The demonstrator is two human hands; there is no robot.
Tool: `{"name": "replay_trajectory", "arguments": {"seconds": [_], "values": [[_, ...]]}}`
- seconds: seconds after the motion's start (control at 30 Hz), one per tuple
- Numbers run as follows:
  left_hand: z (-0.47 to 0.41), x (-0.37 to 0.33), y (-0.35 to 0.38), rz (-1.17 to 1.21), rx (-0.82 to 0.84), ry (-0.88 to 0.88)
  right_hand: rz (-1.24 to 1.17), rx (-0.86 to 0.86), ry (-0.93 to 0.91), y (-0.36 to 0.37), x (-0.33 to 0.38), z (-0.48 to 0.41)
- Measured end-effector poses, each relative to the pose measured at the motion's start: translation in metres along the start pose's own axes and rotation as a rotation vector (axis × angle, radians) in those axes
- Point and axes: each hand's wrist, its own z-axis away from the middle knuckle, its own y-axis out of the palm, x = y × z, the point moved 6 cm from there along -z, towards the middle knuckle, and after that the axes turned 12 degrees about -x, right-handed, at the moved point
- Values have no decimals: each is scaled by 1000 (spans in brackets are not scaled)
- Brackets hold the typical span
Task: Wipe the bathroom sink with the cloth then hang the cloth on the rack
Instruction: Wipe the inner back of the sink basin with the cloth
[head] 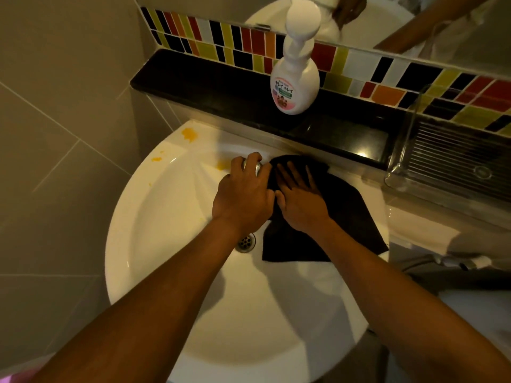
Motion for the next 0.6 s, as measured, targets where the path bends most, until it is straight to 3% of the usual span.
{"name": "replay_trajectory", "arguments": {"seconds": [0.17,0.27,0.43,0.6], "values": [[0,1,0,20,1,5,-3,73,-2,-5,-38,50],[1,2,0,18,-8,0,112,-29,91,-19,-67,67],[2,2,0,12,-9,-3,76,-52,108,-19,-59,51],[2,3,2,-25,-7,8,118,-22,9,-14,-39,16]]}}
